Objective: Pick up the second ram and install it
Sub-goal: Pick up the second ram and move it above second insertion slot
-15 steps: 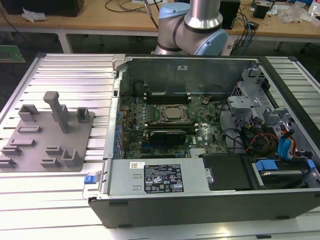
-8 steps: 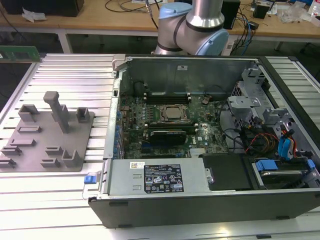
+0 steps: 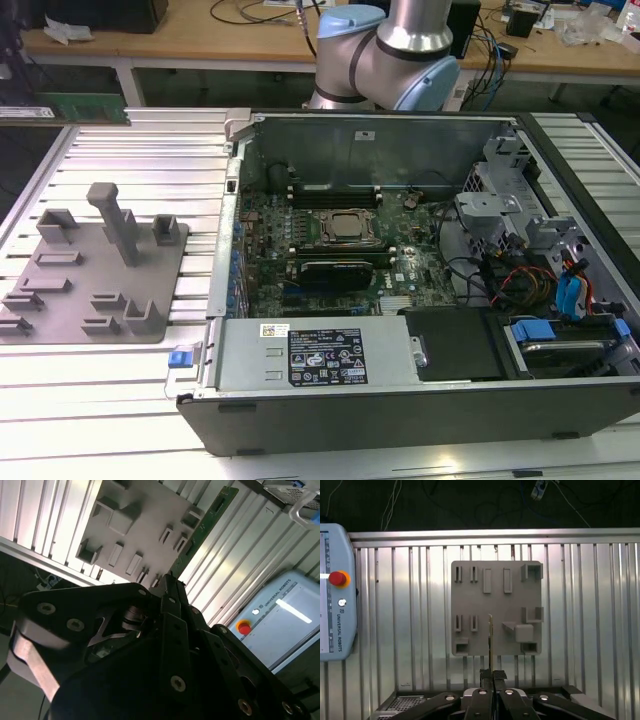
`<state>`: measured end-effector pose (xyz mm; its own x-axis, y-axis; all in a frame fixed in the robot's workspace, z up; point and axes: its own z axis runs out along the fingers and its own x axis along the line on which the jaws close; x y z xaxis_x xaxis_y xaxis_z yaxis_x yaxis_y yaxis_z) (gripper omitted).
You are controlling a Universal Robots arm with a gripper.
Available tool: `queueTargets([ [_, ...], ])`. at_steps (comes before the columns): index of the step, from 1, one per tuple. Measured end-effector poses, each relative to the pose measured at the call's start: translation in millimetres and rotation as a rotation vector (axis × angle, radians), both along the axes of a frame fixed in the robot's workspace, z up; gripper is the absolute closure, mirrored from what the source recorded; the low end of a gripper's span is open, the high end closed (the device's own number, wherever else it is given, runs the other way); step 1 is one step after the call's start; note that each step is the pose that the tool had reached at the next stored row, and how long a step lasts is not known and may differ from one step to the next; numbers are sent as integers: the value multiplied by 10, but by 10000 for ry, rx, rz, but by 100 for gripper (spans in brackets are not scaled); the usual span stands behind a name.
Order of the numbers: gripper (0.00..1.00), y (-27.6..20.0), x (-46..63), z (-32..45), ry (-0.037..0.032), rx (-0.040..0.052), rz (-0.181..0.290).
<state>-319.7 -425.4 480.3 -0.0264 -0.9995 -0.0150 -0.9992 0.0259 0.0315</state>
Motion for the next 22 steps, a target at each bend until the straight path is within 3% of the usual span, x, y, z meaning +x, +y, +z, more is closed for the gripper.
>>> queueTargets([
  [22, 91, 1, 598, -4, 0, 0, -1],
])
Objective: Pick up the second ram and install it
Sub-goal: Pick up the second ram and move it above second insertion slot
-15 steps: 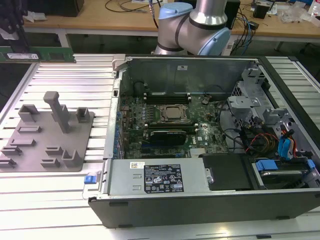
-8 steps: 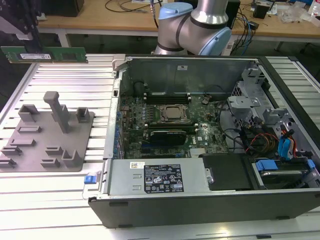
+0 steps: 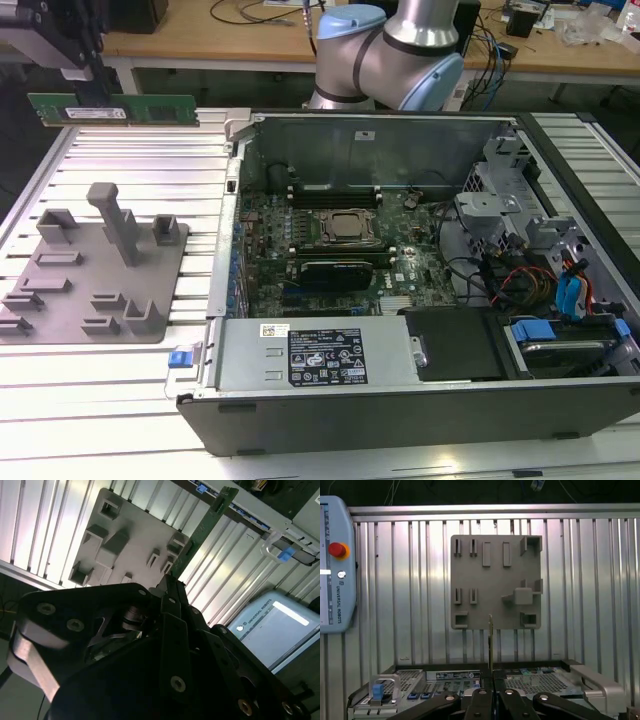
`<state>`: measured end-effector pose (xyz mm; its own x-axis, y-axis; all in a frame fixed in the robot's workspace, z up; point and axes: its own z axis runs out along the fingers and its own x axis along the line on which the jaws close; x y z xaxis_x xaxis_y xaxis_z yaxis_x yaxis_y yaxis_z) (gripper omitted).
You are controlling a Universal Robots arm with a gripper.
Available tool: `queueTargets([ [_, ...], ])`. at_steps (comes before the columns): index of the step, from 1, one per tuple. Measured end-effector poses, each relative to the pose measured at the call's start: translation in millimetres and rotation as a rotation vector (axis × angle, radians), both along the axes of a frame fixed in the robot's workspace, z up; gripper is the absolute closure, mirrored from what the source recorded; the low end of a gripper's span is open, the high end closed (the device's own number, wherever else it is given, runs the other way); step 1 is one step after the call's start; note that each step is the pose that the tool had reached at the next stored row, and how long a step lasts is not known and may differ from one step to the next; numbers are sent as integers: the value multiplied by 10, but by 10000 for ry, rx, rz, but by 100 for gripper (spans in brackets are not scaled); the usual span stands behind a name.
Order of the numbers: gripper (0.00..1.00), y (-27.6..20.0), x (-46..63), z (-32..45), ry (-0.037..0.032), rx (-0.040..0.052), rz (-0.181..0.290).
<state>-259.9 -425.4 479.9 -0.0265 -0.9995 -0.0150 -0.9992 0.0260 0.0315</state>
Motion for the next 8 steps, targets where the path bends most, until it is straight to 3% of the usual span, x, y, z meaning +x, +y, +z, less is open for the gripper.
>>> queueTargets([
  [8, 91, 0, 184, -1, 0, -1, 0],
])
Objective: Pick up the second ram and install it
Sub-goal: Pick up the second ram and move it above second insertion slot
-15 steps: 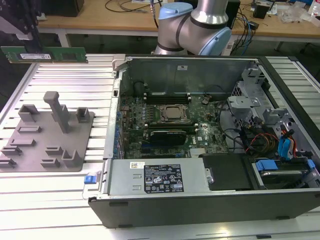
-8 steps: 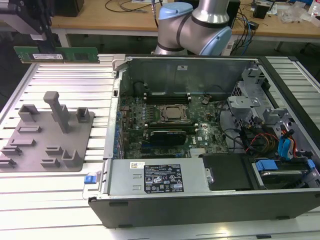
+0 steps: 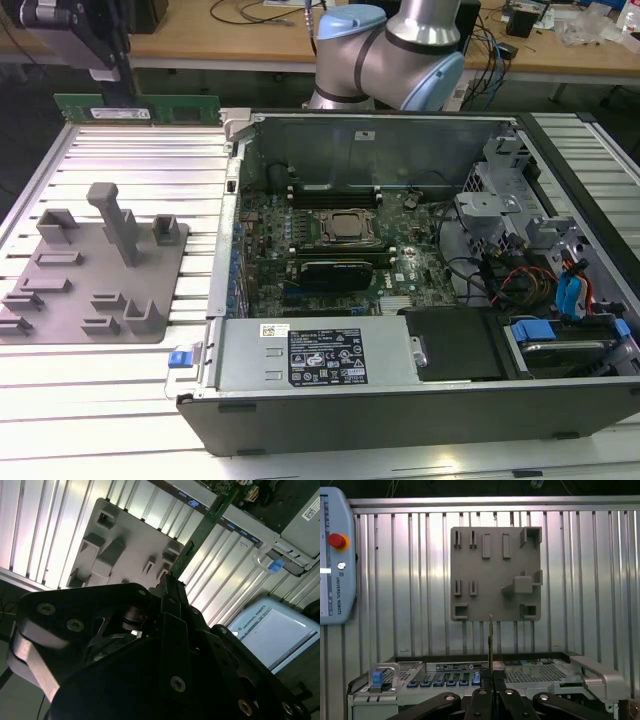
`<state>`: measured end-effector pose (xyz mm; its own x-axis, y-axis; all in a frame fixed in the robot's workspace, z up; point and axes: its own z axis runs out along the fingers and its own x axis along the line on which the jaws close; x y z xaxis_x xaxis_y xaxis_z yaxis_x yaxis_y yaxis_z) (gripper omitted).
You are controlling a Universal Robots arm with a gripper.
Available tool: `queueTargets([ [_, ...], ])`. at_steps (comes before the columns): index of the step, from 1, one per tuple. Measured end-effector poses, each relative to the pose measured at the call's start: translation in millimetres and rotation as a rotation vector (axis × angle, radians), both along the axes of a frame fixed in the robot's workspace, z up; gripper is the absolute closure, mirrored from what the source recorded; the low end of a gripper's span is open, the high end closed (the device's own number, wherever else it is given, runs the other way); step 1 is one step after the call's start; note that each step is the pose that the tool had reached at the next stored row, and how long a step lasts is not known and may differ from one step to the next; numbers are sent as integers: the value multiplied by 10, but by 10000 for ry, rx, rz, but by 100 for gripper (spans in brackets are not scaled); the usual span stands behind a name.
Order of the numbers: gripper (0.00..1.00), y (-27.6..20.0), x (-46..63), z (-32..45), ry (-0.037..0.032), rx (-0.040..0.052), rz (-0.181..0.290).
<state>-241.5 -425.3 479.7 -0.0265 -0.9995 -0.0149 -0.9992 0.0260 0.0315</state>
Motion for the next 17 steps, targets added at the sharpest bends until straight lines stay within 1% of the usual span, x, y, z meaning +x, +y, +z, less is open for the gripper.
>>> queueTargets([
  [2, 91, 0, 53, -2, -1, 1, -1],
  [5, 91, 0, 183, -7, -1, 1, 0],
  [6, 91, 0, 267, -14, -1, 1, 0],
  [9, 91, 0, 360, -21, 0, 1, -1],
  [11, 91, 0, 448, -30, 0, 1, 0],
  [17, 91, 0, 585, -43, -1, 1, -1],
])
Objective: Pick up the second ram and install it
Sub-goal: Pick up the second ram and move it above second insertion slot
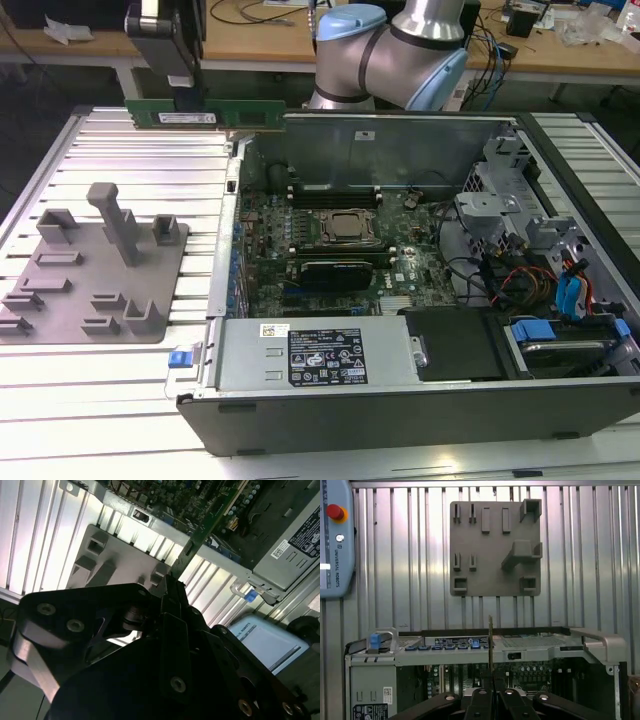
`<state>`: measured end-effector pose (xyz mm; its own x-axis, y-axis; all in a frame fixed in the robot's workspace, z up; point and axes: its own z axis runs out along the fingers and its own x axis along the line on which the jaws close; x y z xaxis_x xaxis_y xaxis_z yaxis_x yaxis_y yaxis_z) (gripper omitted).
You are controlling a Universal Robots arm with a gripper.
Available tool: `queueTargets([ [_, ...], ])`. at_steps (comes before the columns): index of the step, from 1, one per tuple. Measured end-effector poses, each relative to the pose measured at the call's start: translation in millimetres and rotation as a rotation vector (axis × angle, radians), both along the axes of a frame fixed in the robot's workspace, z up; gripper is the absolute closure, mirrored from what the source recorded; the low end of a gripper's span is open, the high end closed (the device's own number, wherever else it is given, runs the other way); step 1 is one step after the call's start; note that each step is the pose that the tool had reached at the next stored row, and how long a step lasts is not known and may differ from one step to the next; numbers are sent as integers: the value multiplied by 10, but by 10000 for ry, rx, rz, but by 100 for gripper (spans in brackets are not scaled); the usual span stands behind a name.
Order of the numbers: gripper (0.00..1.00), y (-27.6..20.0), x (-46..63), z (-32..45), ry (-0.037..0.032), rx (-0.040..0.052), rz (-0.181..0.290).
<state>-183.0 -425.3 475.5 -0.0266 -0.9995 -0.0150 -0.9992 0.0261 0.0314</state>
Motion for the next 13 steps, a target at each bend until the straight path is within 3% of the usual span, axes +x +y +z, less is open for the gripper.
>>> queueTargets([
  [2, 91, 0, 115, -9, 1, 0, 1],
  [7, 91, 0, 259, -21, 1, 0, 2],
  [13, 91, 0, 551, -121, 9, 0, 0],
])
